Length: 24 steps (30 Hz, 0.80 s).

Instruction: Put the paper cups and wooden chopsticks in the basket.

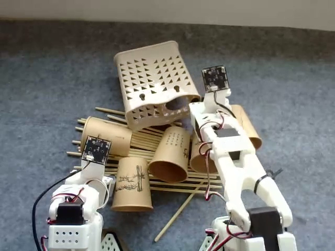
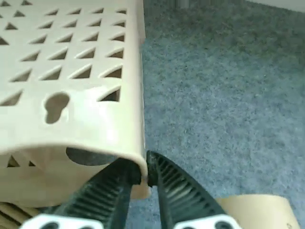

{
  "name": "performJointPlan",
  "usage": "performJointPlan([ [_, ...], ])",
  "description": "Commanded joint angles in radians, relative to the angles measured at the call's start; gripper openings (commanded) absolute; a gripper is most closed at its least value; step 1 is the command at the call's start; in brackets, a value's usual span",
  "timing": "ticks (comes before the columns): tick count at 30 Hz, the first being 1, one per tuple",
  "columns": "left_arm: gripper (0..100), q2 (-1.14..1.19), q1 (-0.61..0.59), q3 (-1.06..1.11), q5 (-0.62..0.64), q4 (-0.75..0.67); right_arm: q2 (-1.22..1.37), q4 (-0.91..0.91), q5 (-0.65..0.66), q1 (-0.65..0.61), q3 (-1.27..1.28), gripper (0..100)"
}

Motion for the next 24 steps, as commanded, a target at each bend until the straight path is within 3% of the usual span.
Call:
performJointPlan([
  [1, 19, -0.005, 0.013, 0.019, -0.003, 0.003, -0.168, 0.205, -0.057, 0.025, -0.102, 0.6],
  [12, 19, -0.005, 0.013, 0.019, -0.003, 0.003, -0.262, 0.627, -0.06, 0.021, -0.269, 0.6],
  [24, 19, -0.005, 0.013, 0.019, -0.003, 0.003, -0.257, 1.064, -0.049, 0.018, -0.616, 0.6],
])
